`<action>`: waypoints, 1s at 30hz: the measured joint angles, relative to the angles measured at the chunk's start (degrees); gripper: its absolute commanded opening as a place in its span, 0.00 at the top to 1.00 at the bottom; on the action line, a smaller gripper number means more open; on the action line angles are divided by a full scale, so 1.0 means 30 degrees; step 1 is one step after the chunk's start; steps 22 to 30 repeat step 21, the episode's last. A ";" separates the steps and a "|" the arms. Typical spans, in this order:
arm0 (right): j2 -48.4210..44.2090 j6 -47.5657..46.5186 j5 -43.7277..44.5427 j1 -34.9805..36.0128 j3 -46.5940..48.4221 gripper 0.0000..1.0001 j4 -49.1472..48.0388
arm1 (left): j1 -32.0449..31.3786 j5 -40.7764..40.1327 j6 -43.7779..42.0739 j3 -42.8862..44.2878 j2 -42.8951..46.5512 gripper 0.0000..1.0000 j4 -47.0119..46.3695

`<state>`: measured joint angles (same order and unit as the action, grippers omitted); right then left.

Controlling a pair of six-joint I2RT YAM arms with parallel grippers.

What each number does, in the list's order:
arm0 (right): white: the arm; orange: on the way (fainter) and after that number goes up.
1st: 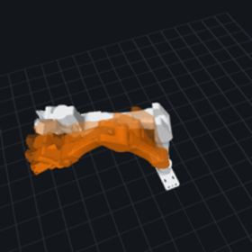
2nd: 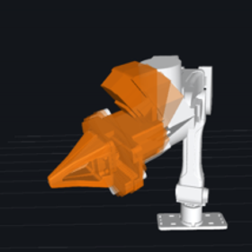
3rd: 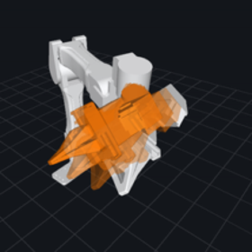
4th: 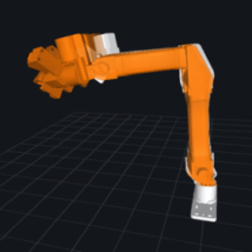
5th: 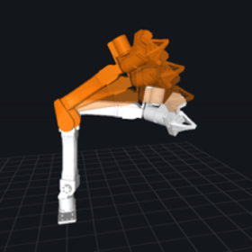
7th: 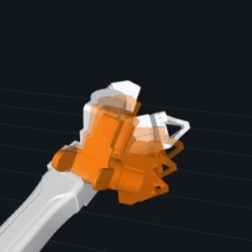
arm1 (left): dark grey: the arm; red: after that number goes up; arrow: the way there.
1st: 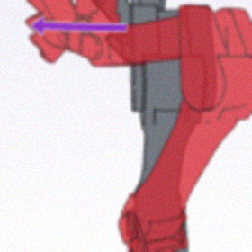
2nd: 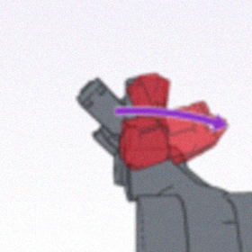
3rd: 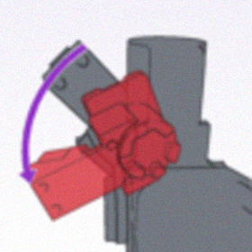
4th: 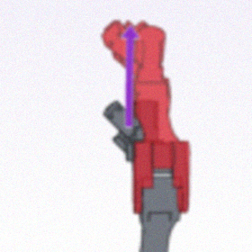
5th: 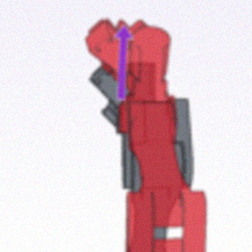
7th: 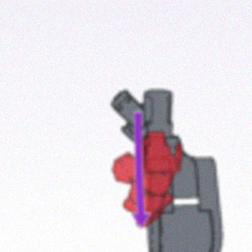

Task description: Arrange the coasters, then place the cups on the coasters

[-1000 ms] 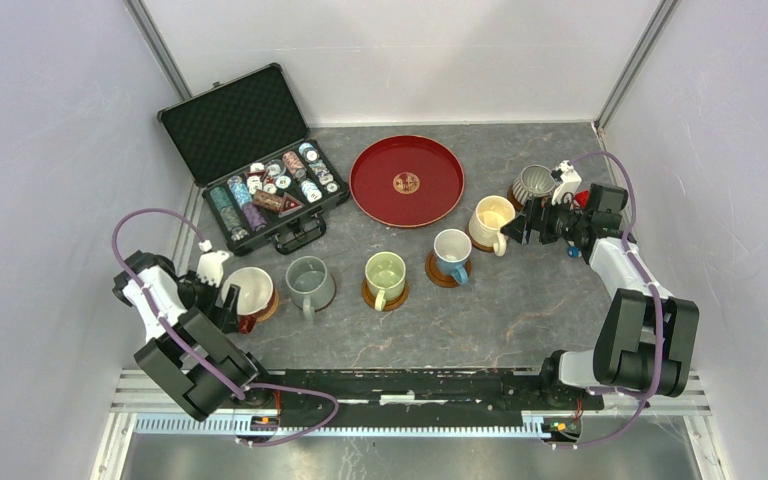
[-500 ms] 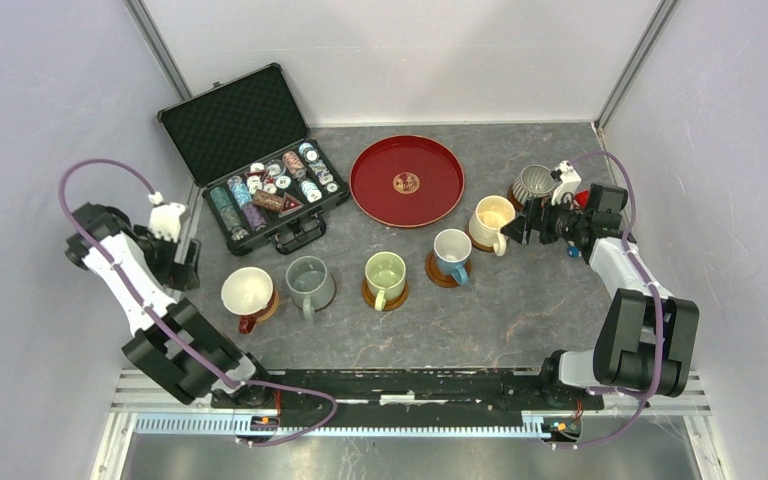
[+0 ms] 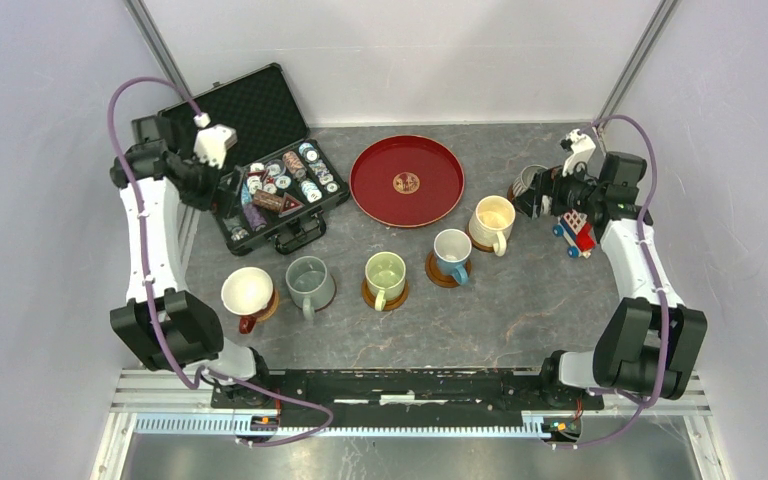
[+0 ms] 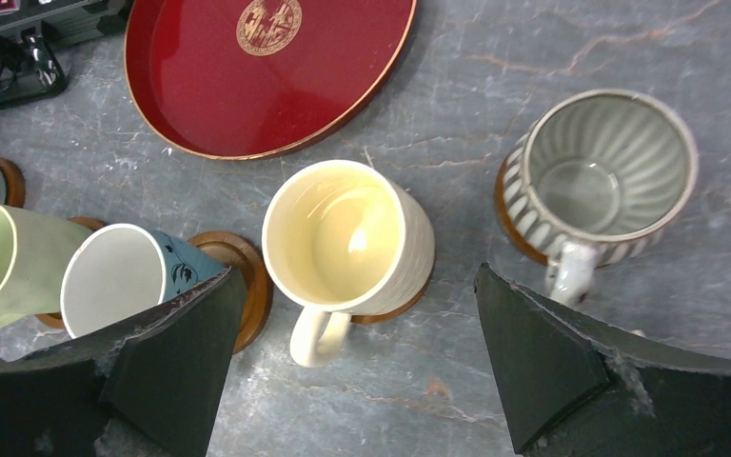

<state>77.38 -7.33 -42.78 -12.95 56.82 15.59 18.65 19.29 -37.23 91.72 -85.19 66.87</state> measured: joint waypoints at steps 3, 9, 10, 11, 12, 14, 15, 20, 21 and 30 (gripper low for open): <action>0.0000 -0.0517 0.0270 0.0146 0.0954 0.02 0.0561 | -0.1967 -0.0430 0.1158 0.1122 -0.0284 0.00 -0.0474; -0.0102 -0.2251 0.2025 0.1778 0.2215 0.02 0.2317 | -0.5661 -0.0998 0.3337 0.1843 -0.0736 0.00 -0.1100; -0.0131 -0.2601 0.2492 0.2375 0.2390 0.02 0.2667 | -0.6280 -0.1290 0.3789 0.1843 -0.0823 0.00 -0.1202; -0.0153 -0.2878 0.2856 0.2856 0.2506 0.02 0.2922 | -0.6870 -0.1632 0.4299 0.1836 -0.0903 0.00 -0.1362; -0.0197 -0.3191 0.3330 0.3417 0.2601 0.02 0.3191 | -0.7446 -0.1938 0.4823 0.1829 -0.0947 0.00 -0.1610; -0.0357 -0.3679 0.4138 0.4546 0.2630 0.02 0.3621 | -0.8291 -0.2244 0.6025 0.1494 -0.0867 0.00 -0.2433; -0.0423 -0.3810 0.4277 0.4816 0.2630 0.02 0.3774 | -0.8568 -0.2259 0.6579 0.1115 -0.0685 0.00 -0.2958; -0.0984 -0.4342 0.5617 0.5107 0.2630 0.02 0.4393 | -0.8517 -0.2579 0.8619 -0.1064 0.0452 0.00 -0.4466; -0.1078 -0.4430 0.5829 0.5078 0.2630 0.02 0.4481 | -0.8480 -0.2841 0.8990 -0.1348 0.0583 0.00 -0.4612; -0.1078 -0.4430 0.5829 0.5078 0.2630 0.02 0.4481 | -0.8480 -0.2841 0.8990 -0.1348 0.0583 0.00 -0.4612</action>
